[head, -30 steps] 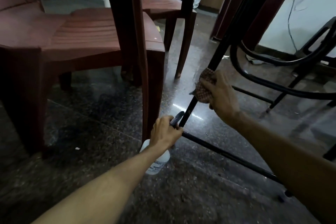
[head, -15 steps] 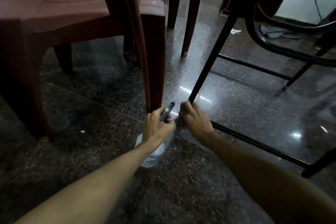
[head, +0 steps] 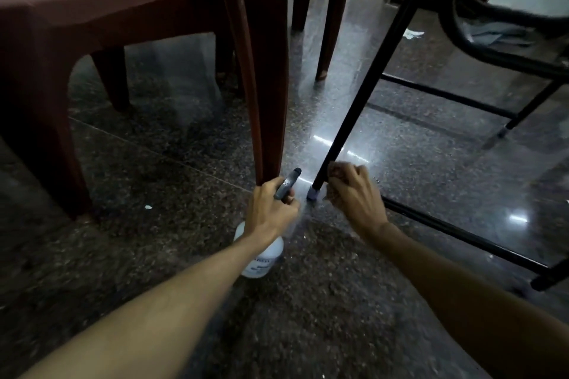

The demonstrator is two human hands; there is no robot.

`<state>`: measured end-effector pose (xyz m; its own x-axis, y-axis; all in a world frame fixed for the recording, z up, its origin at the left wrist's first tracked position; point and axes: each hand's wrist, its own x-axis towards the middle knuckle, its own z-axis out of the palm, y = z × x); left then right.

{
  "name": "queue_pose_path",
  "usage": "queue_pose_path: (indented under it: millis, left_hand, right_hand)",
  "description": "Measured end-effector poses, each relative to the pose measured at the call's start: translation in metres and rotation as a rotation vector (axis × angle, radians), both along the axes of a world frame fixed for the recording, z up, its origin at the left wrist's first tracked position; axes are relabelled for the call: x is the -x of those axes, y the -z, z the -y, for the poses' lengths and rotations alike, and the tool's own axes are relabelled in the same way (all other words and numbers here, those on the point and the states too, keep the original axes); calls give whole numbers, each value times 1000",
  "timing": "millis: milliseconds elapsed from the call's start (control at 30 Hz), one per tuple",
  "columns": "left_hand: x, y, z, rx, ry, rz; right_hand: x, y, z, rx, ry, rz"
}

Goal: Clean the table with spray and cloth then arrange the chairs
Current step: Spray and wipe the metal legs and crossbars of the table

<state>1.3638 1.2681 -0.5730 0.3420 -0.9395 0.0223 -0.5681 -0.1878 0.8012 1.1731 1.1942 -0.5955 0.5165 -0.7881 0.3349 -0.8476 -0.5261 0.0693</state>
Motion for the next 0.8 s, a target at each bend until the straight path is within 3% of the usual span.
queue_pose_path:
  millis: [67,133,200,267,467,600,800]
  left_hand:
    - [1,1,1,4,-1,-12]
    - [5,3,2,10,6,-14]
    - [8,8,0,17,20,-3]
    - [11,8,1,28,18,12]
    - [14,14,11,37,31,28]
    - [21,15,14,26,27,59]
    - [18,11,16,71,46,37]
  right_hand:
    - [-11,-13,2,115,-68,25]
    - [-31,-14,13,169,-206,-101]
    - [-43,3,18,80,-300,-306]
    - [-27,19,13,6,-266,-381]
    - [29,-2,8,2,65,251]
    - [3,2,17,-137,50,143]
    - [23,-2,10,-118,129,159]
